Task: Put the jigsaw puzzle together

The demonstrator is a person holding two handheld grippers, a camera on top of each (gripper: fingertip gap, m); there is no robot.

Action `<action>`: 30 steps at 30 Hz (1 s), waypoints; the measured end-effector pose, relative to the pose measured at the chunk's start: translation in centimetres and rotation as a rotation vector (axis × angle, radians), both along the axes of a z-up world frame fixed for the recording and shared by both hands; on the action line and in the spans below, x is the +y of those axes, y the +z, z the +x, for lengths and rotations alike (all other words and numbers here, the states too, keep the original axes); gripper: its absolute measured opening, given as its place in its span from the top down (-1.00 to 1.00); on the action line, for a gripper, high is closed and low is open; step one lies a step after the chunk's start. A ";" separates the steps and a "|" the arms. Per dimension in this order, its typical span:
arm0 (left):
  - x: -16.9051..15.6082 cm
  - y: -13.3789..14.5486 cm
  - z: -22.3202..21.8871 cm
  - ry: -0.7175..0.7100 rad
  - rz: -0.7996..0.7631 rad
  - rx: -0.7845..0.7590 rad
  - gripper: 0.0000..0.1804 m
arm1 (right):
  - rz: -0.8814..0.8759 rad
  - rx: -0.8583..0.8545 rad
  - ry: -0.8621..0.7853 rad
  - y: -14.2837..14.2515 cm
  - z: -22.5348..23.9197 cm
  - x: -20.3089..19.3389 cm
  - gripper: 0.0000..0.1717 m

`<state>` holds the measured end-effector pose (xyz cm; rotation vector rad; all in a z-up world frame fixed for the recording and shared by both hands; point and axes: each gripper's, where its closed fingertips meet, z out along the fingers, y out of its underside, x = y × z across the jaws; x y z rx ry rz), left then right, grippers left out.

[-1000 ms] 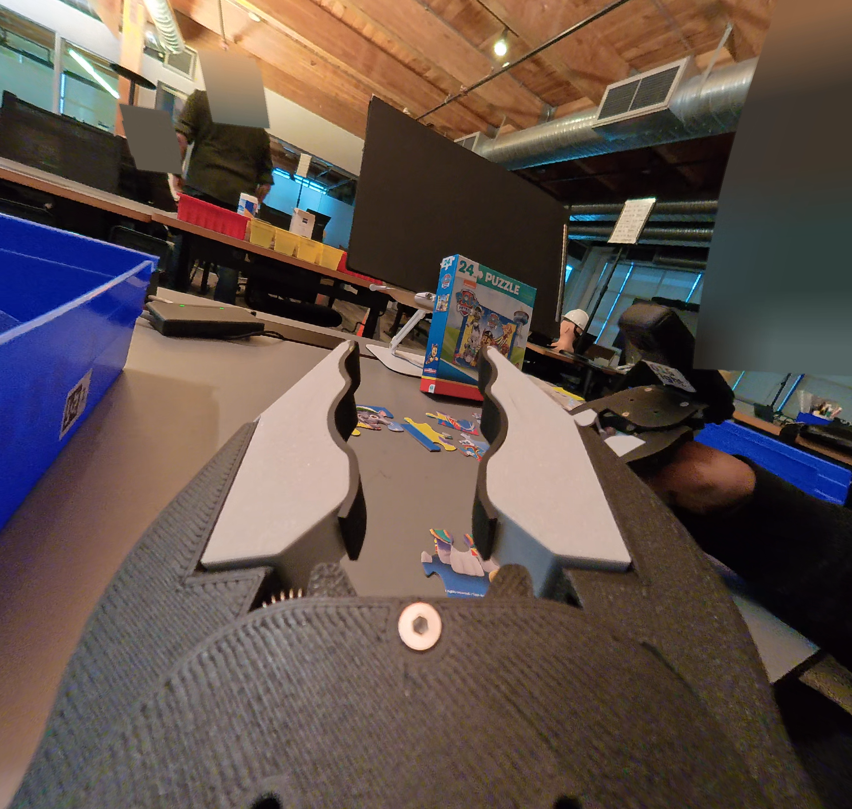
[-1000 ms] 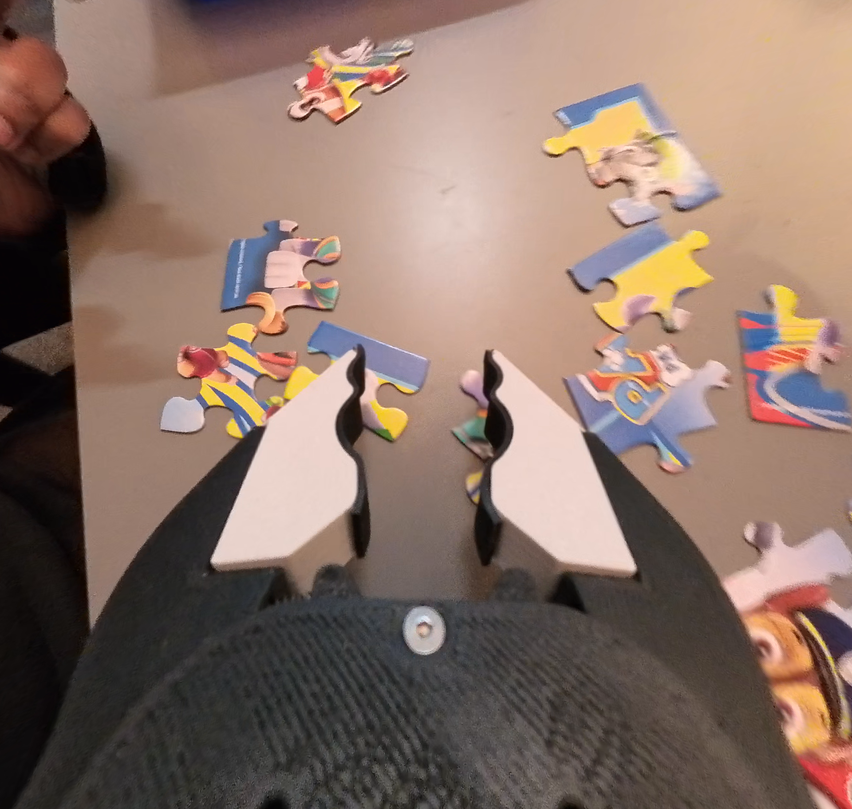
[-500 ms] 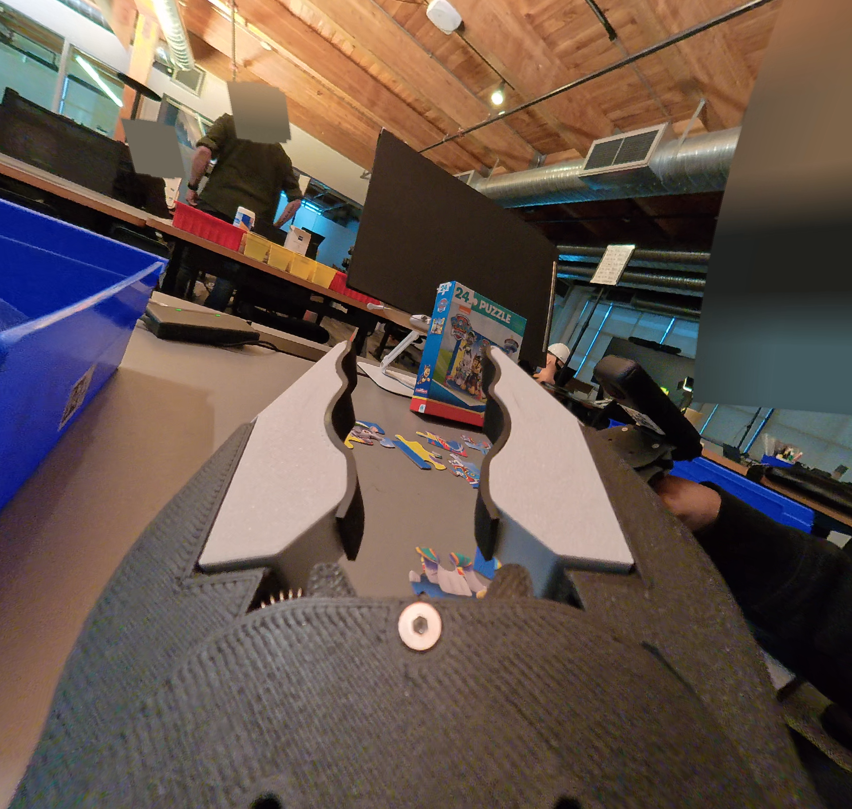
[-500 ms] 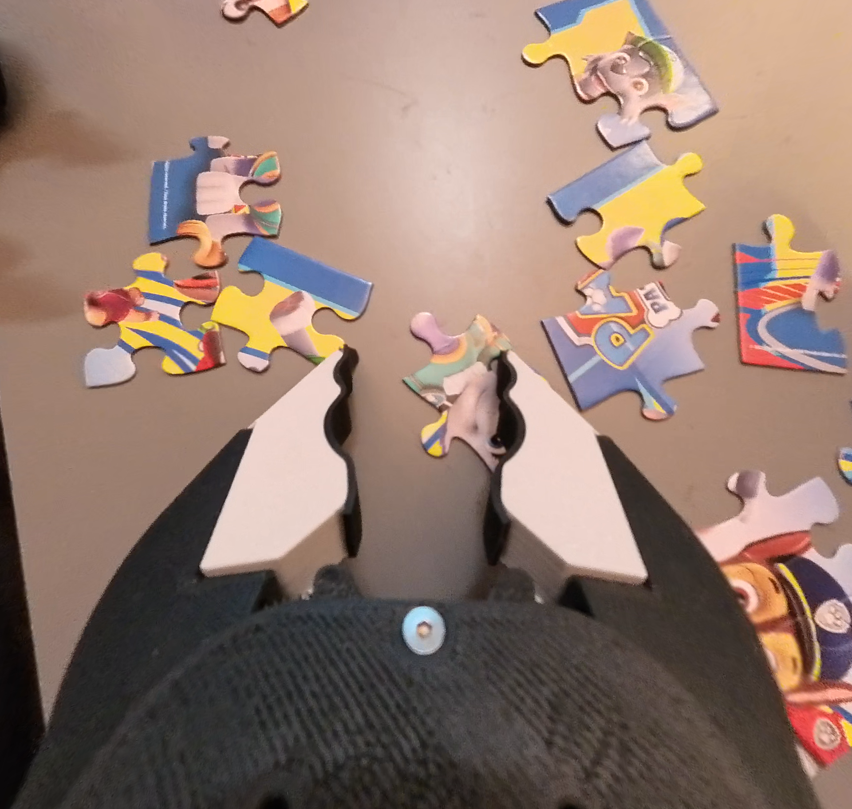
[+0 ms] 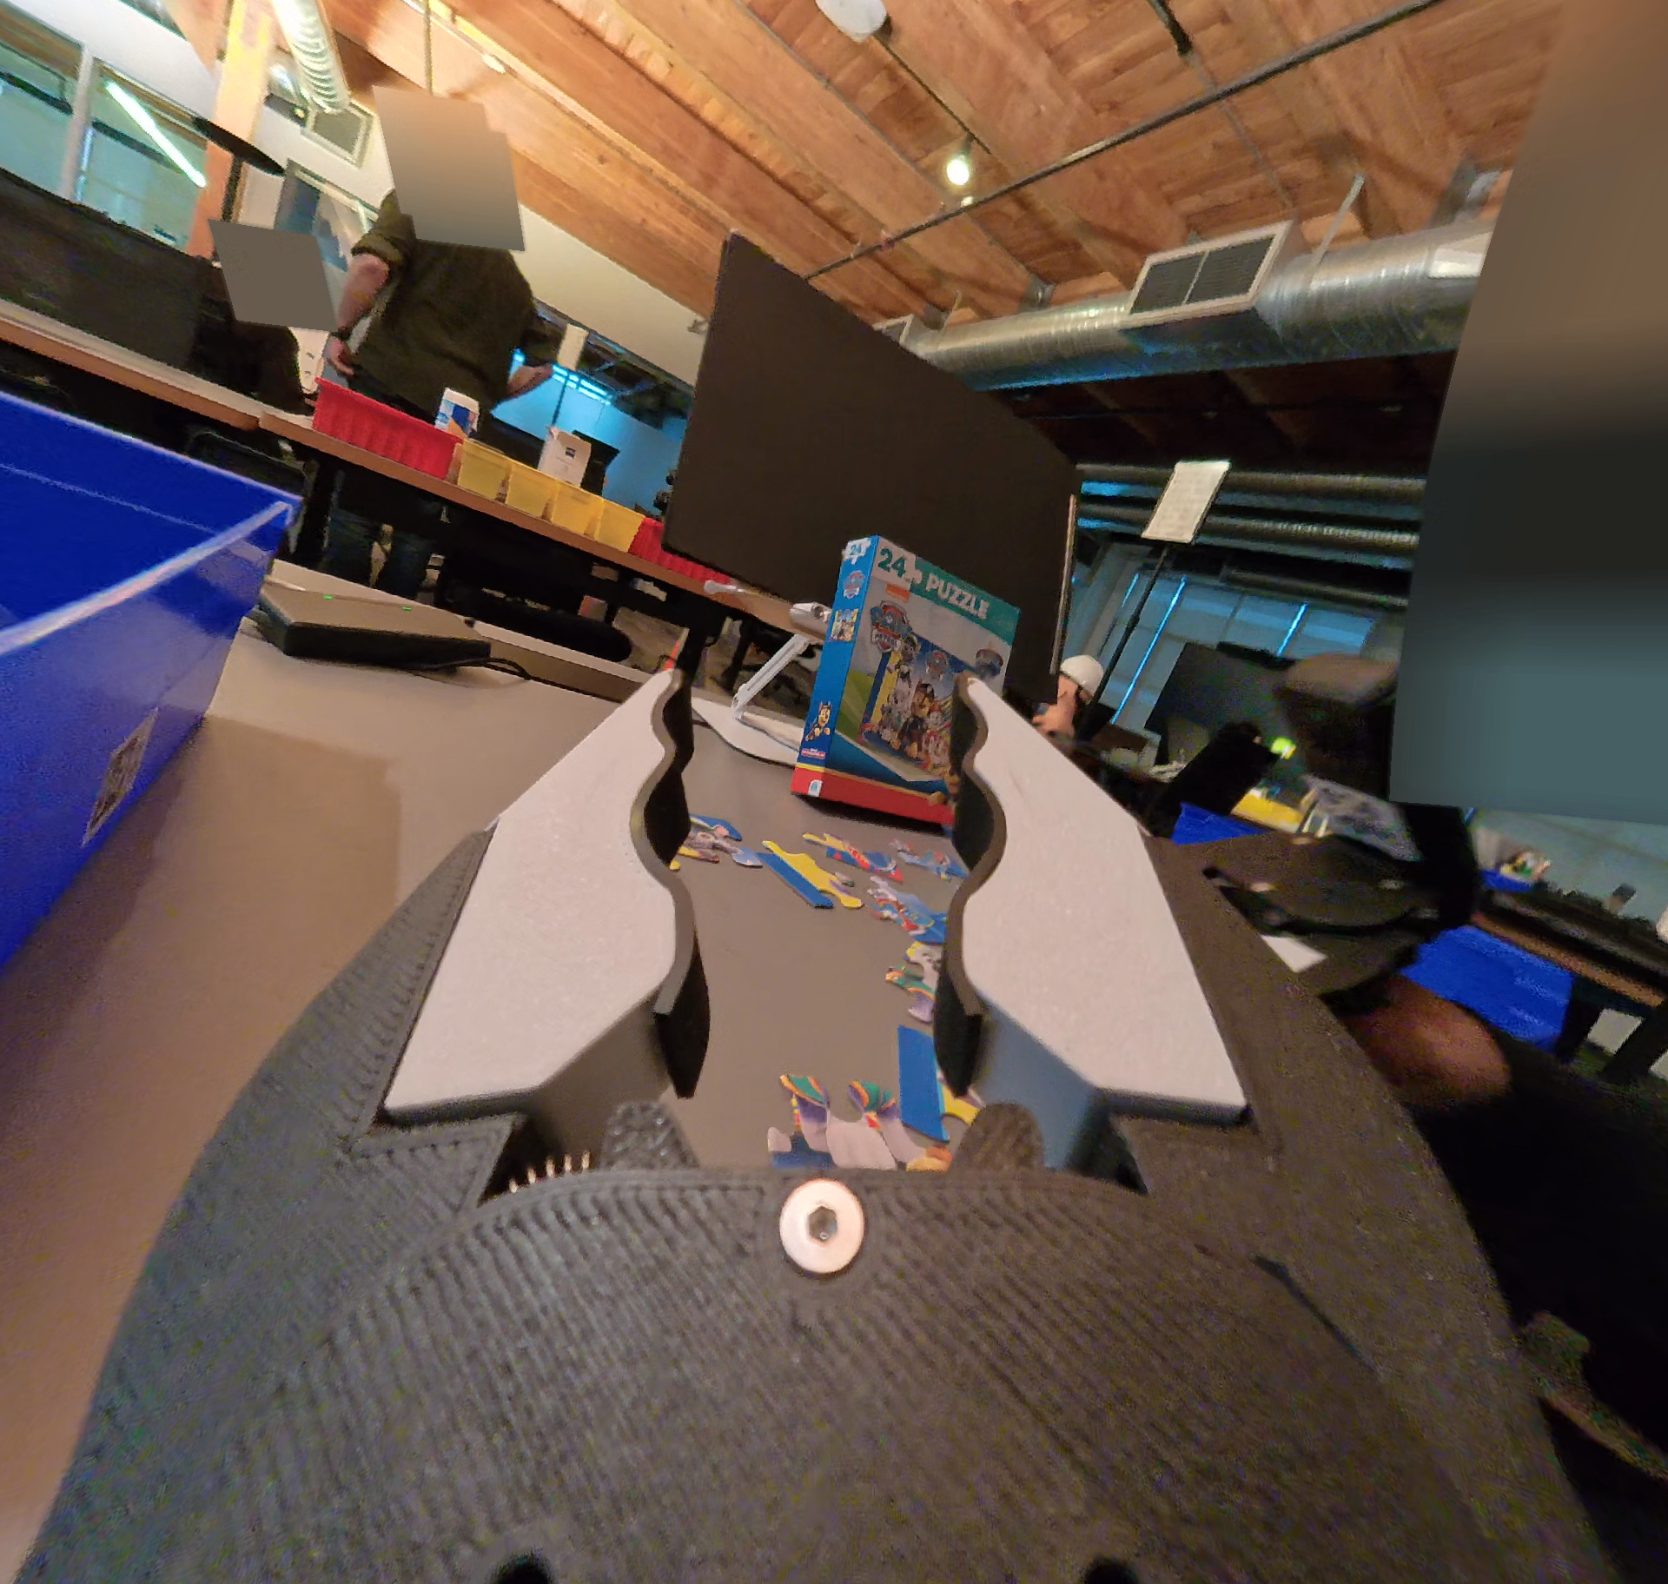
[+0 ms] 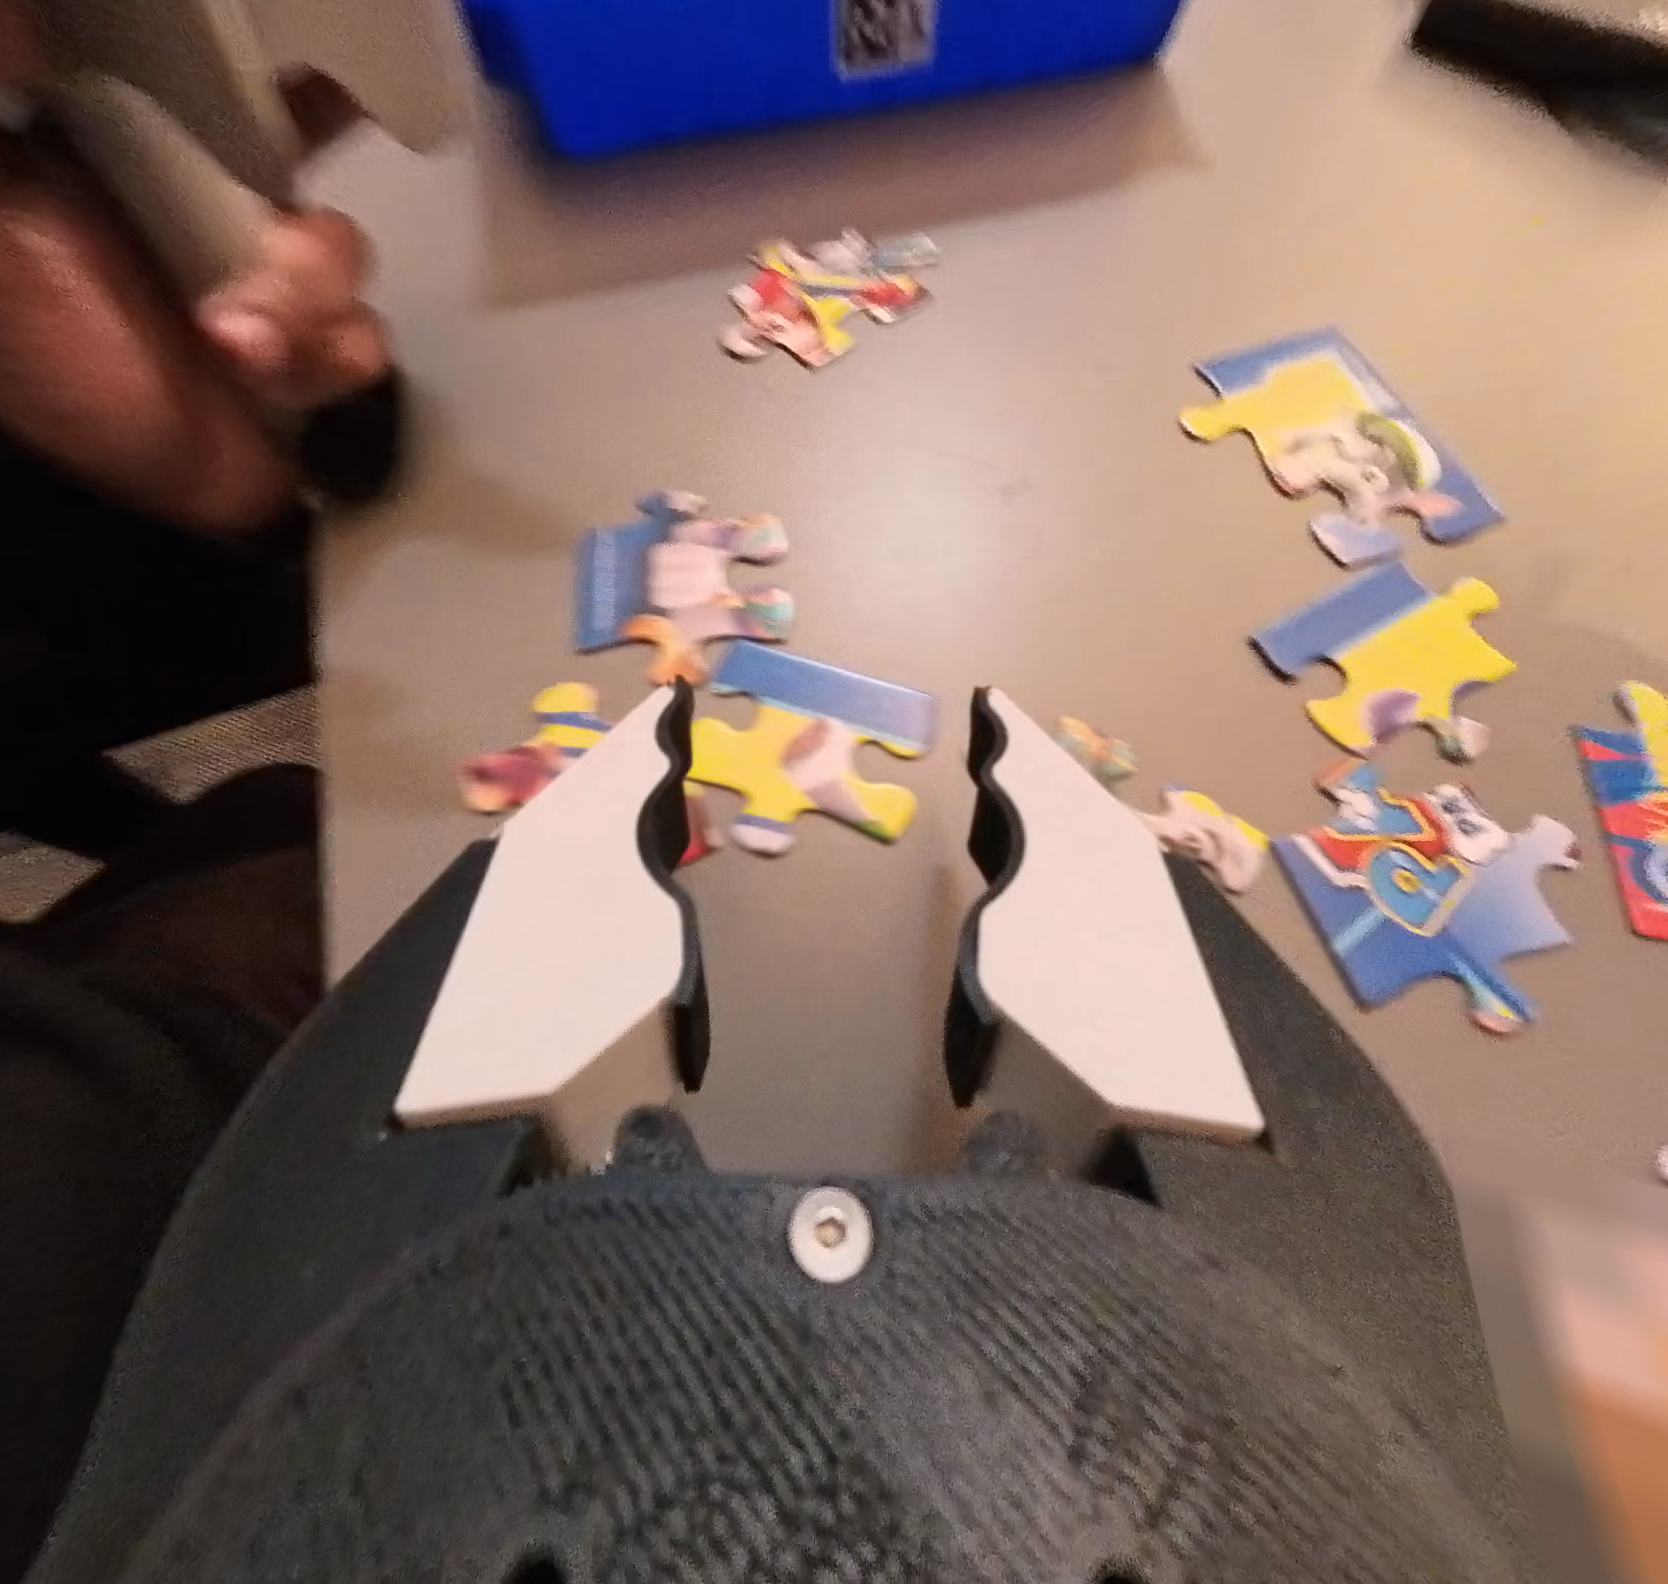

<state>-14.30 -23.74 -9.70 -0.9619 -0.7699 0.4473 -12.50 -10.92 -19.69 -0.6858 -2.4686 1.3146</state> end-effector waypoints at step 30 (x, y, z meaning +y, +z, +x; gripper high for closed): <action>0.0 -8.5 -5.9 0.243 -0.525 -0.576 0.11 | -0.442 0.224 0.033 6.7 6.7 8.9 0.50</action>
